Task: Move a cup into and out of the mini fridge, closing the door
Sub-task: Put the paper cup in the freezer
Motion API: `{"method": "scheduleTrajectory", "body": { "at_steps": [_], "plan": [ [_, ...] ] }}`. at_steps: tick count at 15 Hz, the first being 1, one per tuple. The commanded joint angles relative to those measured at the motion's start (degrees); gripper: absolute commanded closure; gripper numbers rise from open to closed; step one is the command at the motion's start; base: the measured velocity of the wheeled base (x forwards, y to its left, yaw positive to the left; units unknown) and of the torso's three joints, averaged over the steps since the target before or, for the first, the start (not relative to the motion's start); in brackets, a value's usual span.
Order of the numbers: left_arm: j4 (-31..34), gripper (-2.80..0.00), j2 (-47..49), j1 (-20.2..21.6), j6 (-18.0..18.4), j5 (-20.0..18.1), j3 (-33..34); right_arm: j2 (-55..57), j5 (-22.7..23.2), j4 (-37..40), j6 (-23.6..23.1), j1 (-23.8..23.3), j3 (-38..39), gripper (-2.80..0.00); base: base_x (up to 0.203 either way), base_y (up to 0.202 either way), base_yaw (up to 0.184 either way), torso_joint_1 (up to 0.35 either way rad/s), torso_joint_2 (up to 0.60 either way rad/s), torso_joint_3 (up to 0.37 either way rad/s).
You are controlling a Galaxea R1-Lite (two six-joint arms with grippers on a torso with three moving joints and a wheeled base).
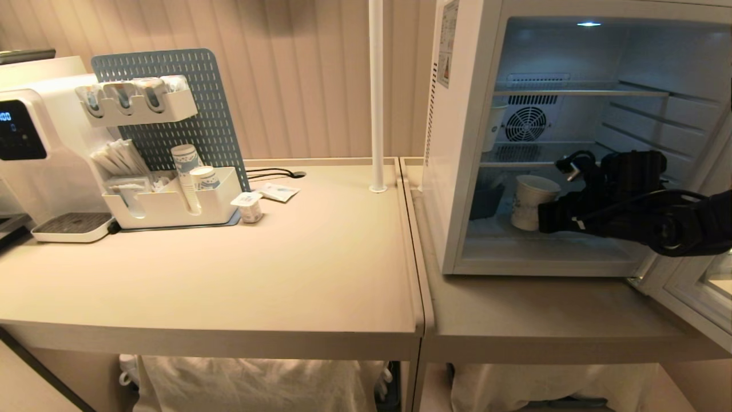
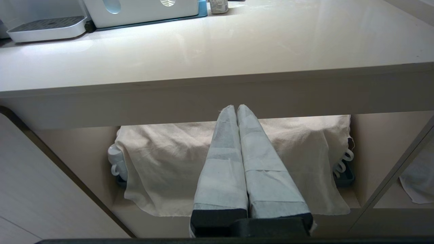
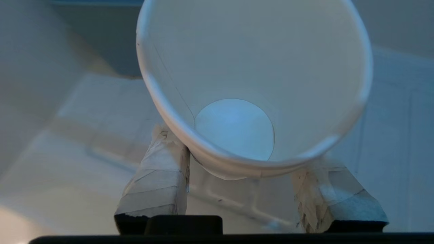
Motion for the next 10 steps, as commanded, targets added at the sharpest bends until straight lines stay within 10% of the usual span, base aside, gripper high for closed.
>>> {"method": "scheduleTrajectory", "body": {
  "at_steps": [1, 3, 4, 10],
  "plan": [
    [0.0, 0.0, 0.0, 0.02, 0.04, -0.04, 0.0, 0.73, -1.49, -0.24, -0.07, -0.03, -0.43, 0.0, 0.0, 0.0, 0.0, 0.0, 0.0, 0.0],
    [0.0, 0.0, 0.0, 0.02, 0.04, 0.01, 0.0, 1.16, -2.31, -0.21, -0.07, -0.03, -0.68, 0.0, 0.0, 0.0, 0.0, 0.0, 0.0, 0.0],
    [0.0, 0.0, 0.0, 0.02, 0.04, 0.05, 0.0, 1.19, -2.24, -1.02, -0.04, 0.02, -0.17, -2.8, 0.0, 0.0, 0.0, 0.0, 0.0, 0.0],
    [0.0, 0.0, 0.0, 0.02, 0.04, 0.02, 0.0, -0.34, -1.85, -1.04, 0.23, 0.04, 0.84, -2.8, 0.0, 0.0, 0.0, 0.0, 0.0, 0.0]
  ]
}}
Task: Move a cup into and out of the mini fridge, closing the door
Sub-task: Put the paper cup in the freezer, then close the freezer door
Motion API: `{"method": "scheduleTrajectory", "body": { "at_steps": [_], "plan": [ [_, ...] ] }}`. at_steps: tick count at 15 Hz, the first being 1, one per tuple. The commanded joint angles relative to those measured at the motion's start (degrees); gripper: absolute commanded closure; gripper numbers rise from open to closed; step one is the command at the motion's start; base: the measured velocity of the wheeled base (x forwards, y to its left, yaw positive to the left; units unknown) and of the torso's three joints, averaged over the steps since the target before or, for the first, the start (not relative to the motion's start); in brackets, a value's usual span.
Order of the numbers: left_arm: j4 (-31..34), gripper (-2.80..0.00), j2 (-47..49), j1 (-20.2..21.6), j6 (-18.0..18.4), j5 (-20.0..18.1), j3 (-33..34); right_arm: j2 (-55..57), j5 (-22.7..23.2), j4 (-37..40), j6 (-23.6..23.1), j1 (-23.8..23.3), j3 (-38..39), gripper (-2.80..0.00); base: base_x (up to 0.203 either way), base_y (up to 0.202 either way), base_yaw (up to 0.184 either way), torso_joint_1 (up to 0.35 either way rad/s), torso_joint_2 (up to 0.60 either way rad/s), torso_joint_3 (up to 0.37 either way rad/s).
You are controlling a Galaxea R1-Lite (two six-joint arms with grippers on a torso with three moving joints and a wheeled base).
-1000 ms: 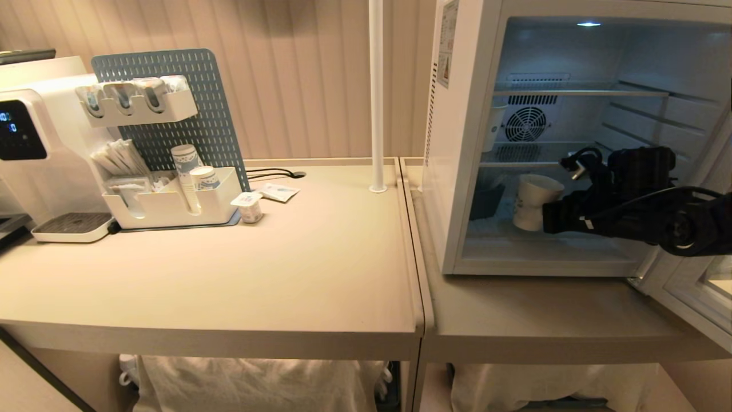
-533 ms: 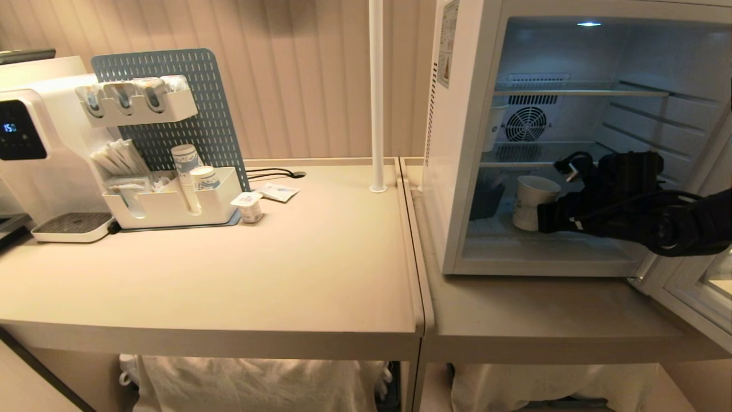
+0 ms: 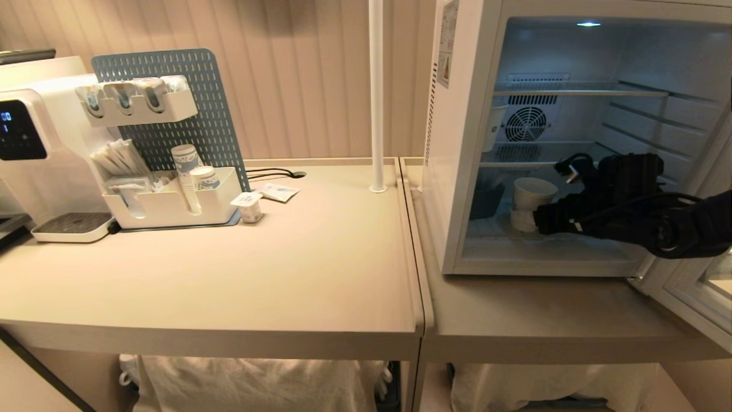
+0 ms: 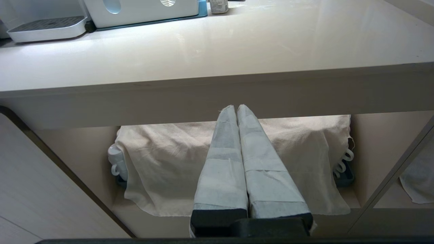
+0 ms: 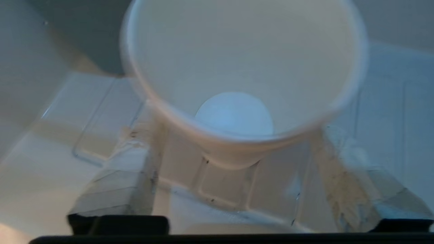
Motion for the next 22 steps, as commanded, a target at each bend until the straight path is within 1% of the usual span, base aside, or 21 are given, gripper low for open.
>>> {"method": "scheduleTrajectory", "body": {
  "at_steps": [1, 5, 9, 11, 12, 13, 14, 17, 19, 22],
  "plan": [
    [0.02, 0.0, 0.0, 0.02, 0.02, -0.06, 0.0, -1.5, 0.22, -0.12, 0.05, 0.05, 0.87, -2.8, 0.0, 0.0, 0.0, 0.0, 0.0, 0.0],
    [0.02, 0.0, 0.0, 0.02, 0.02, -0.04, 0.0, -5.65, 0.38, 1.44, 1.04, 0.13, 2.62, -2.8, 0.0, 0.0, 0.0, 0.0, 0.0, 0.0],
    [0.02, 0.0, 0.0, 0.02, 0.02, 0.02, 0.0, -14.78, 0.92, 13.98, 1.46, 0.05, 3.84, -2.8, 0.0, 0.0, 0.0, 0.0, 0.0, 0.0],
    [0.02, 0.0, 0.0, 0.02, 0.02, -0.06, 0.0, -20.07, 0.95, 18.53, 1.87, 0.09, 6.6, -2.8, 0.0, 0.0, 0.0, 0.0, 0.0, 0.0],
    [0.02, 0.0, 0.0, 0.02, 0.02, 0.0, 0.0, -22.27, 0.97, 20.19, 3.0, 0.11, 7.75, -2.8, 0.0, 0.0, 0.0, 0.0, 0.0, 0.0],
    [0.02, 0.0, 0.0, 0.02, 0.02, 0.02, 0.0, -24.99, 1.03, 22.3, 4.93, 0.12, 9.04, 0.0, 0.0, 0.0, 0.0, 0.0, 0.0, 0.0],
    [0.02, 0.0, 0.0, 0.02, 0.02, 0.02, 0.0, -27.43, 1.05, 24.46, 5.82, 0.13, 10.08, 0.0, 0.0, 0.0, 0.0, 0.0, 0.0, 0.0],
    [0.02, 0.0, 0.0, 0.02, 0.02, -0.04, 0.0, -34.74, 0.86, 30.24, 6.03, 0.28, 11.2, 0.0, 0.0, 0.0, 0.0, 0.0, 0.0, 0.0],
    [0.02, 0.0, 0.0, 0.02, 0.02, -0.06, 0.0, -40.32, 0.71, 38.51, 5.59, 0.36, 10.36, 0.0, 0.0, 0.0, 0.0, 0.0, 0.0, 0.0],
    [0.02, 0.0, 0.0, 0.02, 0.02, 0.0, 0.0, -49.86, 0.6, 51.83, 1.91, 0.49, 8.96, 0.0, 0.0, 0.0, 0.0, 0.0, 0.0, 0.0]
  ]
}}
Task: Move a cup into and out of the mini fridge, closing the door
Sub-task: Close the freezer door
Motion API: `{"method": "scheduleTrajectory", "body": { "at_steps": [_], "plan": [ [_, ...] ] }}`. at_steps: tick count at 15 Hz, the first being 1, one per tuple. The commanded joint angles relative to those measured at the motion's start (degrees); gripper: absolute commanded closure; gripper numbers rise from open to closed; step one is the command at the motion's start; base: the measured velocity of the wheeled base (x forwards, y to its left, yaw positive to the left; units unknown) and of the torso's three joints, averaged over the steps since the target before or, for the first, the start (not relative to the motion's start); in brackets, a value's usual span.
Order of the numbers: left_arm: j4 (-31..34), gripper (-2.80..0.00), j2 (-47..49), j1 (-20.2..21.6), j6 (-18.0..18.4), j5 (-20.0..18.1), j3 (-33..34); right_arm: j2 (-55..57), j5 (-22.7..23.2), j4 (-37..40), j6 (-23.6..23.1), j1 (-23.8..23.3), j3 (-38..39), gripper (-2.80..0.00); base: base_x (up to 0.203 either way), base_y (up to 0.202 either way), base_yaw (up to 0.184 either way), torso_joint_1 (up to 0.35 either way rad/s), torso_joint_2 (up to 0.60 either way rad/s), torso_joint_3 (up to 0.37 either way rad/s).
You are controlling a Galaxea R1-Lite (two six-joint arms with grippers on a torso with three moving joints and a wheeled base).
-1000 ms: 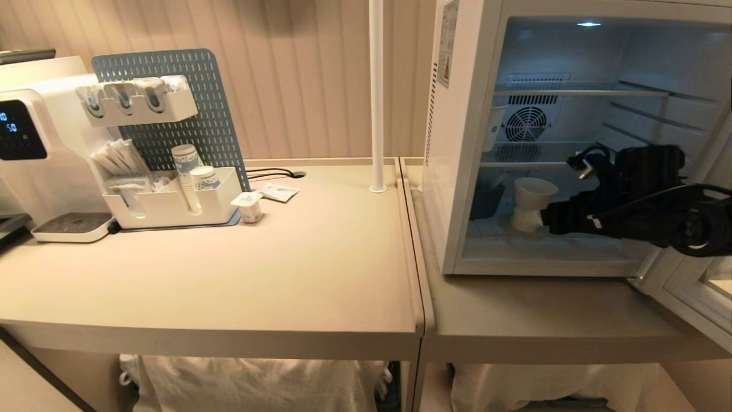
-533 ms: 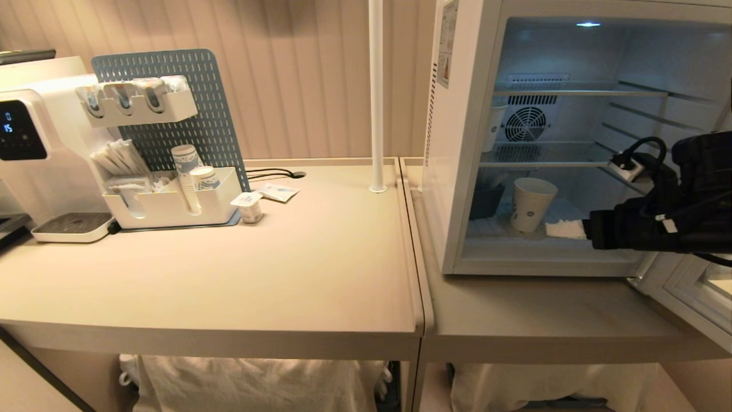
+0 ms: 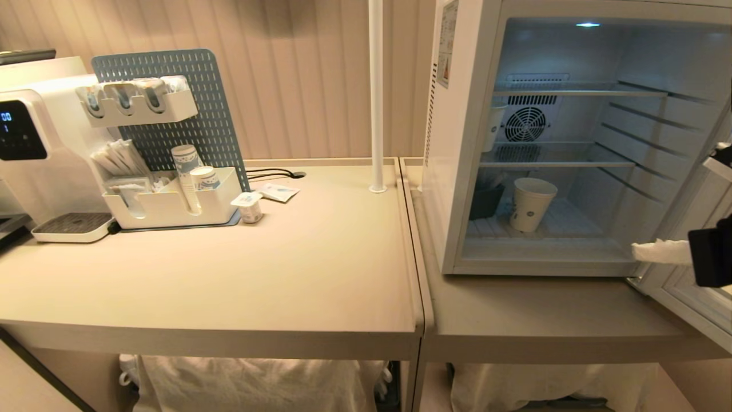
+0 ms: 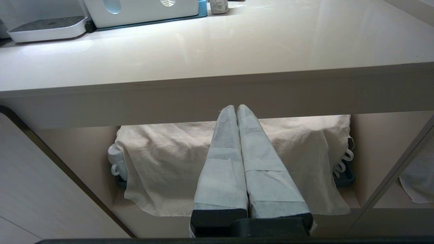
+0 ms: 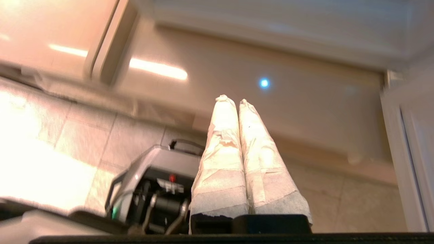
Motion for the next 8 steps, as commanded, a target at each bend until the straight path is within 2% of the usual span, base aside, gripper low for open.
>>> {"method": "scheduleTrajectory", "body": {
  "at_steps": [1, 3, 4, 6, 8],
  "plan": [
    [0.02, 0.0, 0.0, 0.02, 0.02, 0.07, 0.0, -9.36, 0.0, 6.8, -0.81, 0.05, -0.39, 0.0, 0.0, 0.0, 0.0, 0.0, 0.0, 0.0],
    [0.02, 0.0, 0.0, 0.02, 0.02, 0.07, 0.0, -16.82, -0.92, 11.74, -1.43, 0.06, 0.22, 0.0, 0.0, 0.0, 0.0, 0.0, 0.0, 0.0],
    [0.02, 0.0, 0.0, 0.02, 0.02, 0.05, 0.0, -21.38, -3.07, 13.19, -2.22, 0.09, 1.81, 0.0, 0.0, 0.0, 0.0, 0.0, 0.0, 0.0],
    [0.02, 0.0, 0.0, 0.02, 0.02, 0.02, 0.0, -30.2, -8.21, 14.08, -3.95, 0.47, 7.62, 0.0, 0.0, 0.0, 0.0, 0.0, 0.0, 0.0],
    [0.02, 0.0, 0.0, 0.02, 0.02, -0.02, 0.0, -40.03, -10.5, 14.17, -4.51, 1.76, 15.86, 0.0, 0.0, 0.0, 0.0, 0.0, 0.0, 0.0]
  ]
}}
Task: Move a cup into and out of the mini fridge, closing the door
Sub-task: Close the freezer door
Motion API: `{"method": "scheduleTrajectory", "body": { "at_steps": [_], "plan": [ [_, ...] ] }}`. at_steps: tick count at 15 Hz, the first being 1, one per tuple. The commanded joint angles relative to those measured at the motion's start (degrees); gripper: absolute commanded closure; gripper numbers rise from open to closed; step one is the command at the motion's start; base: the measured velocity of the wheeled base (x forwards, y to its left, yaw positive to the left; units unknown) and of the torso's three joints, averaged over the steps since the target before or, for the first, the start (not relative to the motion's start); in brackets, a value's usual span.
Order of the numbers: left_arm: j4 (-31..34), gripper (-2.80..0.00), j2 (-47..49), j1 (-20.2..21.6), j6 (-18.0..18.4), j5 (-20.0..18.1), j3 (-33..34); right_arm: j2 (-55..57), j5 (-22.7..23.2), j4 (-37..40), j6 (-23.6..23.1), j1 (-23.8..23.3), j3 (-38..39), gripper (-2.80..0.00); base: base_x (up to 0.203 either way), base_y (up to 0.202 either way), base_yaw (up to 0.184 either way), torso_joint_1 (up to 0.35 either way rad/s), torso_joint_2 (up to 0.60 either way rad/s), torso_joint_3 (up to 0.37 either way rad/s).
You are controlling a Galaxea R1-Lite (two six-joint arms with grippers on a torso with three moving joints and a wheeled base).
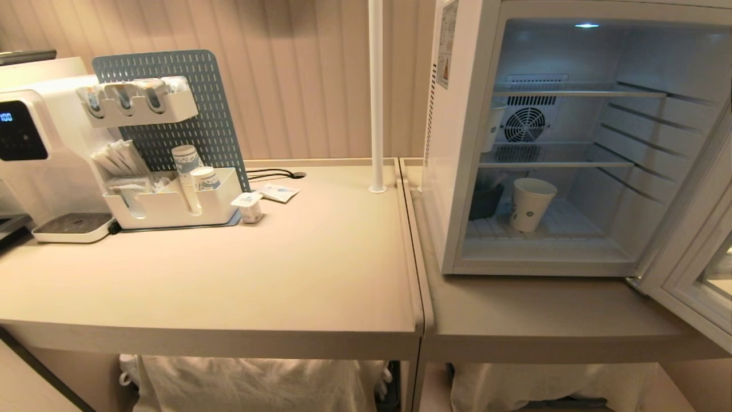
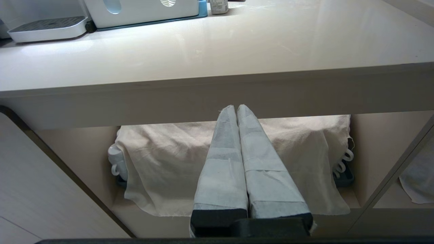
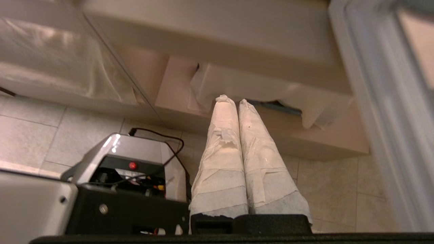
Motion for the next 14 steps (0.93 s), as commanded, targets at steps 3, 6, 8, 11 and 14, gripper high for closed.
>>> {"method": "scheduleTrajectory", "body": {
  "at_steps": [3, 6, 8, 11, 14],
  "plan": [
    [0.02, 0.0, 0.0, 0.02, 0.03, 0.07, 0.0, -20.56, -1.46, -5.11, 1.34, 1.56, 20.07, 0.0, 0.0, 0.0, 0.0, 0.0, 0.0, 0.0],
    [0.02, 0.0, 0.0, 0.02, 0.03, -0.02, 0.0, -24.51, -1.28, -27.12, 4.08, 1.83, 35.28, 0.0, 0.0, 0.0, 0.0, 0.0, 0.0, 0.0],
    [0.02, 0.0, 0.0, 0.02, 0.03, -0.02, 0.0, -27.69, -0.4, -37.96, 5.55, 1.48, 42.39, 0.0, 0.0, 0.0, 0.0, 0.0, 0.0, 0.0],
    [0.02, 0.0, 0.0, 0.02, 0.01, 0.0, 0.0, -34.94, -1.74, -38.88, 6.66, 0.53, 43.06, 0.0, 0.0, 0.0, 0.0, 0.0, 0.0, 0.0],
    [0.02, 0.0, 0.0, 0.02, -0.44, 0.07, 0.0, -41.7, -4.33, -37.2, 5.43, -0.1, 44.09, 0.0, 0.0, 0.0, 0.0, 0.0, 0.0, 0.0]
  ]
}}
